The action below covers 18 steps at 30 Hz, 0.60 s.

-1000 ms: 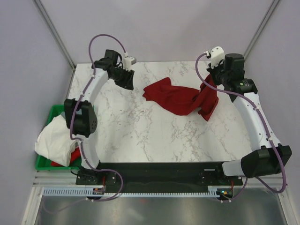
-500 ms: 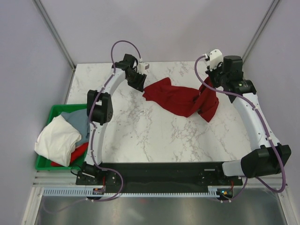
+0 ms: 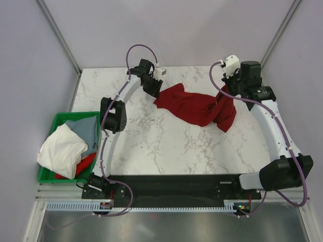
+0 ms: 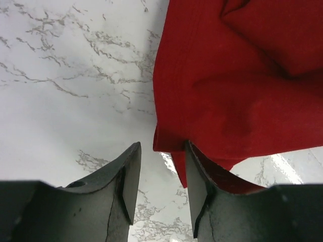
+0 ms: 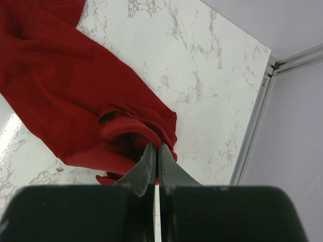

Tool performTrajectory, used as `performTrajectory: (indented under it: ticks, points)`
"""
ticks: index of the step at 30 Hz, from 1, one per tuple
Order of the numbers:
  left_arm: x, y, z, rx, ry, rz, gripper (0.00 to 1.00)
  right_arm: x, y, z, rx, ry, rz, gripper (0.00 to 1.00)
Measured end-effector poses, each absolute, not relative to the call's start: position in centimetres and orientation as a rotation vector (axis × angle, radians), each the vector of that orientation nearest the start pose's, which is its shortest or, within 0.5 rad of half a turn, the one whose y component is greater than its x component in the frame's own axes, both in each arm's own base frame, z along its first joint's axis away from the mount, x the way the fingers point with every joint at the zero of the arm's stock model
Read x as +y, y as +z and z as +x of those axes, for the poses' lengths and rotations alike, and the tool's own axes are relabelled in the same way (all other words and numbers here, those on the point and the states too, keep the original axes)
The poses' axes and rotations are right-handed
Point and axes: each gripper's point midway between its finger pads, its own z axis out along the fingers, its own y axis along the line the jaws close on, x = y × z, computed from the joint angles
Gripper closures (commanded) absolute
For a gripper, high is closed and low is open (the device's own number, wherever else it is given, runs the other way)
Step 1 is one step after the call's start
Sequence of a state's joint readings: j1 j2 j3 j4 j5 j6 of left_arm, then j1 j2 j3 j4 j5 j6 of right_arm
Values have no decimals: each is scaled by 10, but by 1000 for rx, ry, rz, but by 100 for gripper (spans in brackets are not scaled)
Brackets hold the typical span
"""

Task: Fold and stack the t-shirts
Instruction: Flatten the tshirt out

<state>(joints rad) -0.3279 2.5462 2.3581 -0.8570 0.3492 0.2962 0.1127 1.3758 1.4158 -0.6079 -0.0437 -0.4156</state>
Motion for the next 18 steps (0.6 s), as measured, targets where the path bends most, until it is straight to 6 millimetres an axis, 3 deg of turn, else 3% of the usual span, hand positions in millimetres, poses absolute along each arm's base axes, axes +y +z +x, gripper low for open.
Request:
performTrajectory:
  ticks: [4,8,14,16,18]
  points:
    - [-236,39,533,2423,-470,916,66,35,273,402,2067,-133,-583,100]
    - [-237,33,532,2433,-476,917,98,35,265,405,2085,-131,-590,100]
    - [-237,36,533,2425,-479,916,98,35,259,407,2101,-130,-592,100]
    - [-233,45,535,2417,-477,905,98,35,259,408,2102,-129,-593,100]
    - [-230,69,535,2383,-485,893,98,35,262,411,2095,-131,-591,100]
